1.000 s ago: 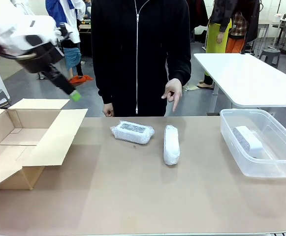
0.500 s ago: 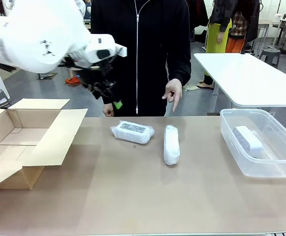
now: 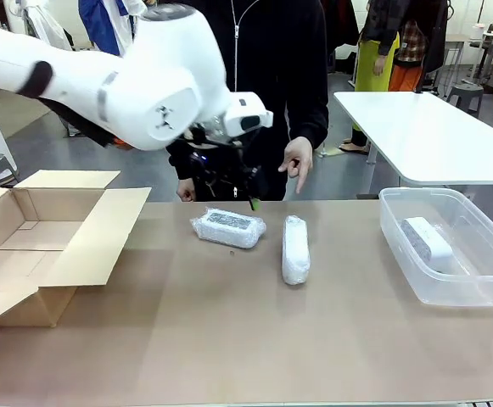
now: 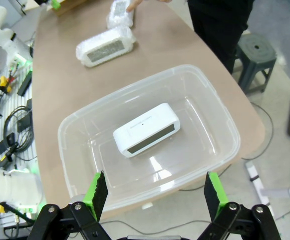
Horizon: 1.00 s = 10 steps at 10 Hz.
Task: Separate and place wrapped and unwrapped clocks.
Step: Pick up the Digital clock indicated by the person.
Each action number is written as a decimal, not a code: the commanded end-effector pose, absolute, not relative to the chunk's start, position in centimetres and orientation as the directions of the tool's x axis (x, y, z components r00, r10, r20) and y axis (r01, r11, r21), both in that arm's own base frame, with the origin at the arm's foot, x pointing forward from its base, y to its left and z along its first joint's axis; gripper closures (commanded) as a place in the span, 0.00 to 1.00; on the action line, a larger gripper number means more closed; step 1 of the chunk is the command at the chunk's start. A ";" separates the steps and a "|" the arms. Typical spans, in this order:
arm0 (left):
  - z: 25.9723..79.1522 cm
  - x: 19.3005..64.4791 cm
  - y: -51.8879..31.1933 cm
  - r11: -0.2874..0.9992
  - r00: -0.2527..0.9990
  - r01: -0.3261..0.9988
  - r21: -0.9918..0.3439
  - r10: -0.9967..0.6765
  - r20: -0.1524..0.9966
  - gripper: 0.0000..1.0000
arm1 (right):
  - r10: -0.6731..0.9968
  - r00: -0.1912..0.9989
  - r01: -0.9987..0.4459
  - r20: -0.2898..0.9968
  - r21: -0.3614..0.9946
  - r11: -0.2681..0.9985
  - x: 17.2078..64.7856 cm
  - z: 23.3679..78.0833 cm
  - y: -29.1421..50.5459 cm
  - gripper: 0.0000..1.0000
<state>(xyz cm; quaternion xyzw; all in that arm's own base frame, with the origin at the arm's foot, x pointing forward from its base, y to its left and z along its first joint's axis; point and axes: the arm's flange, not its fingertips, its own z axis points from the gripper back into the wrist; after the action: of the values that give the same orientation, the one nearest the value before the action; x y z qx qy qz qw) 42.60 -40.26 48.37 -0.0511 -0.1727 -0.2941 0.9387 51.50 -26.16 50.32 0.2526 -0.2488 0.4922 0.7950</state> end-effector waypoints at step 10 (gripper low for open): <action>39.1 48.6 -54.9 0.907 0.882 0.421 -0.006 -0.408 0.237 0.00 | 0.661 0.384 -0.912 0.645 0.154 0.380 51.4 50.1 -26.1 0.00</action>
<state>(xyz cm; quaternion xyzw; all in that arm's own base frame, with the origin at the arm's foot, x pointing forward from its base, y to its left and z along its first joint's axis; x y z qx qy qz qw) 47.63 -53.76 39.06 -0.0406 -0.1192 -0.2323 0.9645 51.50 -26.18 50.30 0.2526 -0.2486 0.4921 0.7951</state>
